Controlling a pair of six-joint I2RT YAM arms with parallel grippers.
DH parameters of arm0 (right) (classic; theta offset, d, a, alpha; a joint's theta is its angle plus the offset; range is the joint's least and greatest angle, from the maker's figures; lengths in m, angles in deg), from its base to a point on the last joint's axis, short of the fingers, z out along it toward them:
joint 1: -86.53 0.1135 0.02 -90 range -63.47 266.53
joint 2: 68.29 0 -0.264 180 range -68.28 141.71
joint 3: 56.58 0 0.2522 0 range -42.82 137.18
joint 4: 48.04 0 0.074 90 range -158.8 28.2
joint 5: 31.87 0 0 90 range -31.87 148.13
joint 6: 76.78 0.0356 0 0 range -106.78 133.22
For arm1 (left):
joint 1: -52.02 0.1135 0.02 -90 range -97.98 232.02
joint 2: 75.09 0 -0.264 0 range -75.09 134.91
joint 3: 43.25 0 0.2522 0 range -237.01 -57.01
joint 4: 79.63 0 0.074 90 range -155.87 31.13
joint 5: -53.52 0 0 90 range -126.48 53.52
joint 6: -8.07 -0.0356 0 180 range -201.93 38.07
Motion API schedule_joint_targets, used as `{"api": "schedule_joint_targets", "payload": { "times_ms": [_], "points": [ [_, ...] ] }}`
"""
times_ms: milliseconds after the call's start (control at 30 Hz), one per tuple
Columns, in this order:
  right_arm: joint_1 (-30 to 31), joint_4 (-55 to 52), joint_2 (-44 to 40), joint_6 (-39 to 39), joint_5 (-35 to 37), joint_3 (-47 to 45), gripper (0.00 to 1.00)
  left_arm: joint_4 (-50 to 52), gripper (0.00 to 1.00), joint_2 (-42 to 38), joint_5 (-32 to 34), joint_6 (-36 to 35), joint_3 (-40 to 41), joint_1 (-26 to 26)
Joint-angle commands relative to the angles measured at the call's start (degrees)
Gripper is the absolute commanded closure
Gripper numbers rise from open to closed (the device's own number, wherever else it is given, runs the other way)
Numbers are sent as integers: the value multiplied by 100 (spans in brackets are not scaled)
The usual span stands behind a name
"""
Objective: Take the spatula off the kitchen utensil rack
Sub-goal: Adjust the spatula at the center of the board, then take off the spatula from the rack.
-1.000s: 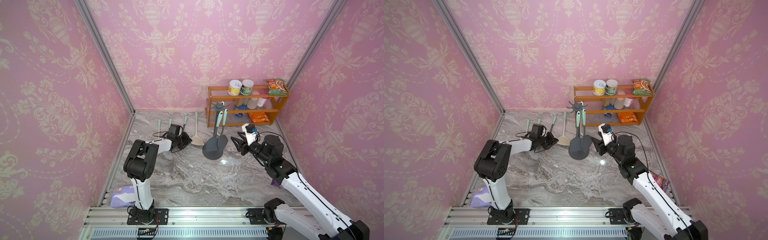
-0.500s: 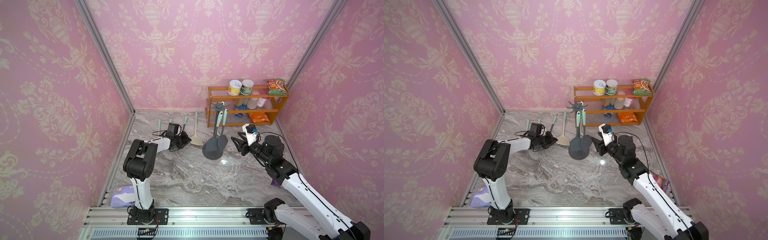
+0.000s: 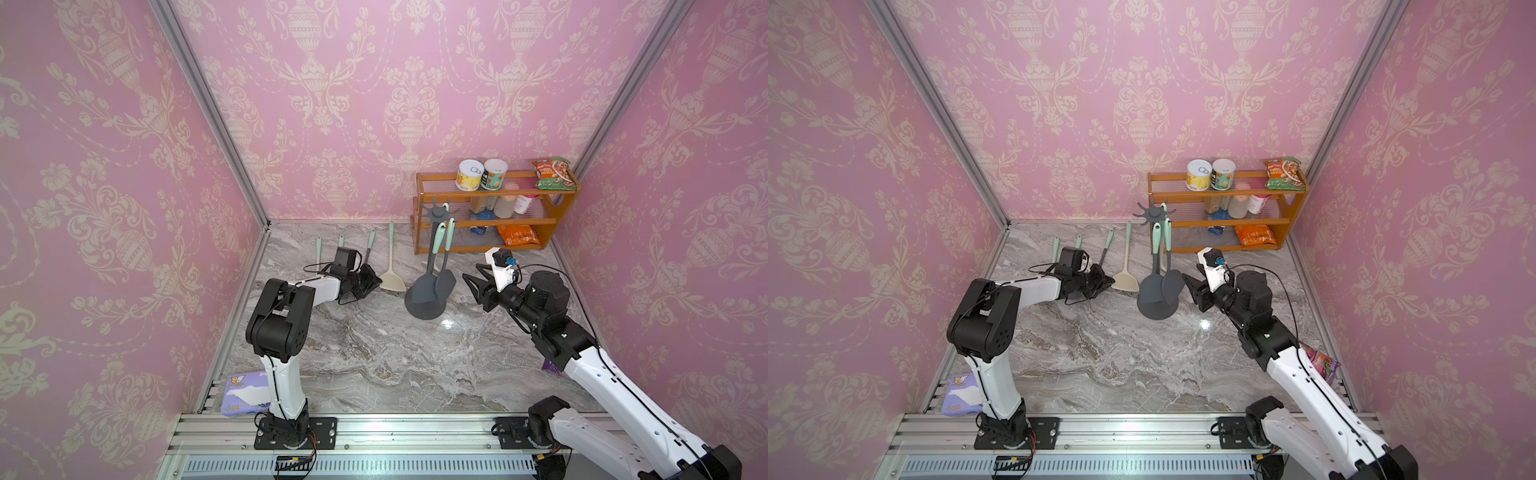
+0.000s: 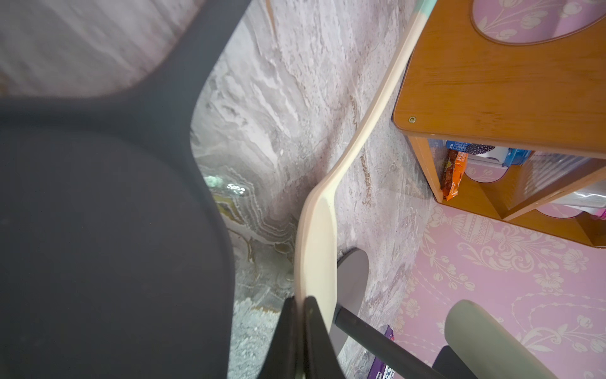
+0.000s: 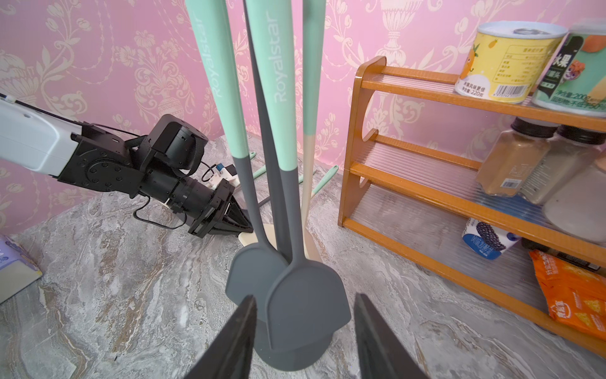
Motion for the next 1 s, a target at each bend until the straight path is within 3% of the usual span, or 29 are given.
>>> {"api": "schedule_joint_targets", "payload": {
  "times_ms": [0,67,300,500,633,767,900,967],
  "points": [
    [-31,-33,-75,0,29,36,49,285,88,-39,182,-107,120,68],
    [-32,-41,-85,5,46,36,49,352,87,-110,285,-131,107,74],
    [-30,-21,-51,8,34,45,49,722,69,-365,442,-306,-32,78],
    [-30,111,48,52,-107,59,49,1096,56,-1249,676,-811,-88,41],
    [-33,287,104,96,-354,80,39,848,52,-1938,57,-1393,-162,31],
    [-33,552,-1,129,-544,22,32,84,47,-2823,-607,-2389,122,-181],
    [-28,372,296,-54,-832,426,29,-74,43,-3667,5,-4381,507,-1013],
    [-28,277,582,-176,-976,719,29,-433,43,-3759,-153,-4732,597,-1164]
  ]
}}
